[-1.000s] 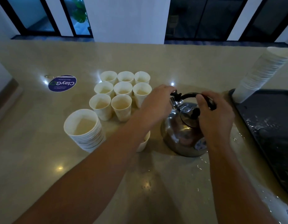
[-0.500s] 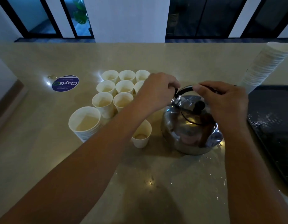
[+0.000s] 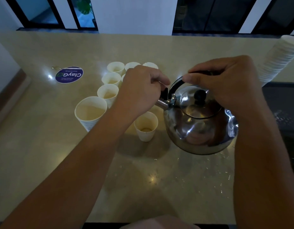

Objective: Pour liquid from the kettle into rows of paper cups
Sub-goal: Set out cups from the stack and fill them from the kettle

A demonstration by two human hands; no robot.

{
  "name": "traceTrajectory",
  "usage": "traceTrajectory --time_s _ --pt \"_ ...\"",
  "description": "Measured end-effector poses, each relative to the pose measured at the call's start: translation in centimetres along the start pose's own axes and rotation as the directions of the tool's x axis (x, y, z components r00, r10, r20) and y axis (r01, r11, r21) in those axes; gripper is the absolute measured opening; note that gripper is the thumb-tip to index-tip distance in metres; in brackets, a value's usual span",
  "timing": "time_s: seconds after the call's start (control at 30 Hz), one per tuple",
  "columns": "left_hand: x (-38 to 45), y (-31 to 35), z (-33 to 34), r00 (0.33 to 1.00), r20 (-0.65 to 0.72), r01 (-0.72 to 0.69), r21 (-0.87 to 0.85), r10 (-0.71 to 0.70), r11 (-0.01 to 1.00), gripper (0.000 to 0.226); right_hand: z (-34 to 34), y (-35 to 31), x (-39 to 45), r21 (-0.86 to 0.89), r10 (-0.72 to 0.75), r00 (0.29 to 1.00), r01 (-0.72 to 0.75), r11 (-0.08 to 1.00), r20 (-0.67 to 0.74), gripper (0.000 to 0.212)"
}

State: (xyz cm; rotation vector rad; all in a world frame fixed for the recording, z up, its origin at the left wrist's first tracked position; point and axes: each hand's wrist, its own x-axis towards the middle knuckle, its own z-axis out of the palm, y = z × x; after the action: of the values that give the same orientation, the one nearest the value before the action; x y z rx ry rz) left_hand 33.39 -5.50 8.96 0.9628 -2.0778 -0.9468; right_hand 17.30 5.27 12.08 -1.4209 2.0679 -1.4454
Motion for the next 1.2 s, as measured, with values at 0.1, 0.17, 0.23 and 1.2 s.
traceTrajectory --time_s 0.1,0.17,0.23,1.2 --pt "-0.8 -0.5 -0.2 0.998 0.01 0.068 -0.059 -0.068 0.996 0.042 0.5 -0.2 -0.3 -0.046 -0.01 0.998 0.013 0.999 0.055 0.024" --pt "-1.2 -0.6 -0.4 0.996 0.021 0.088 -0.1 -0.087 0.991 0.045 0.7 -0.3 -0.4 -0.06 -0.021 0.996 0.026 0.998 0.086 0.025" --pt "-1.5 -0.8 -0.5 0.995 0.029 0.095 -0.105 -0.092 0.99 0.046 0.8 -0.4 -0.4 -0.066 -0.023 0.994 0.03 0.997 0.109 0.025" --pt "-1.6 -2.6 -0.6 0.993 0.061 0.104 -0.031 -0.102 0.994 0.031 1.6 -1.2 0.4 -0.218 -0.03 0.964 0.089 0.972 0.263 0.024"
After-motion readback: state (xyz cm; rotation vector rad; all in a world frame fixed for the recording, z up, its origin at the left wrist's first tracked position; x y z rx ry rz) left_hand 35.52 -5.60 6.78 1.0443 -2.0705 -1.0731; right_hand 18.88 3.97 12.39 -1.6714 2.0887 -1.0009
